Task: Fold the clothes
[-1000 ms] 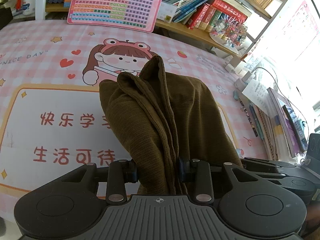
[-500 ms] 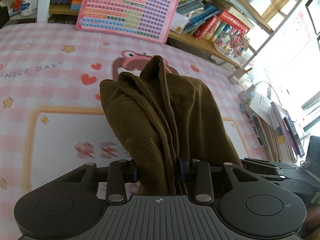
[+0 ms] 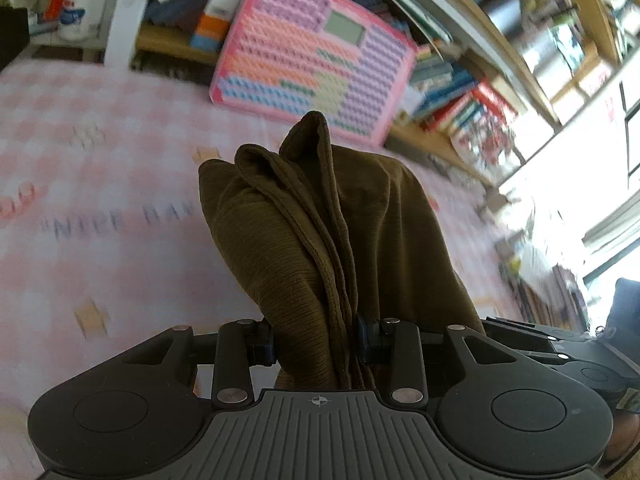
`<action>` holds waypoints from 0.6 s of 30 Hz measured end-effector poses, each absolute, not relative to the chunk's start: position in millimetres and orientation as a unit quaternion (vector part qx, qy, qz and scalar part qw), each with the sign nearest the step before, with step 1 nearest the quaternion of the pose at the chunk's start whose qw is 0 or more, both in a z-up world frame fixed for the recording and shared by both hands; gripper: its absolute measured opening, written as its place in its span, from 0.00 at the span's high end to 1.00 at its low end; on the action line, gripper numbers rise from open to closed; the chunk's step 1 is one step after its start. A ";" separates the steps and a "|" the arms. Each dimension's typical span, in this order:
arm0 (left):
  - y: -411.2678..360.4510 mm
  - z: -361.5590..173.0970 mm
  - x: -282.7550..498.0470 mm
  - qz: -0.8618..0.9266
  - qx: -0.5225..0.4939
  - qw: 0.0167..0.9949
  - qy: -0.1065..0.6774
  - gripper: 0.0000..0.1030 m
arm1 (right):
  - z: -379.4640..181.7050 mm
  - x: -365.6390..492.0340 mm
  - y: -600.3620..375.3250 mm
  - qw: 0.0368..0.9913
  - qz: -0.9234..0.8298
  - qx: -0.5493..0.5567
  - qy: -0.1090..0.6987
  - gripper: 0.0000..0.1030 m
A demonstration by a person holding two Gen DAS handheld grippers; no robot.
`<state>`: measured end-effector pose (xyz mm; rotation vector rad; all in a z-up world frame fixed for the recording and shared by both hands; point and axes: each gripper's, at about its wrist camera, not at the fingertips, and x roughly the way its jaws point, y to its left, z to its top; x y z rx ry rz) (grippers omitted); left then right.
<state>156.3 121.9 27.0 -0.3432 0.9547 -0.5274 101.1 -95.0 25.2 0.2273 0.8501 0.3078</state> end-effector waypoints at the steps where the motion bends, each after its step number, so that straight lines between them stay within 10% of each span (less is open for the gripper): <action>1: 125.7 27.0 166.3 -0.249 -0.162 0.845 0.445 0.67 | 25.6 113.2 -90.3 0.896 0.149 0.105 0.405 0.72; 18: 167.6 -13.3 284.2 -0.192 -0.207 0.866 0.414 0.67 | -10.6 245.3 -49.0 0.906 0.141 0.092 0.388 0.71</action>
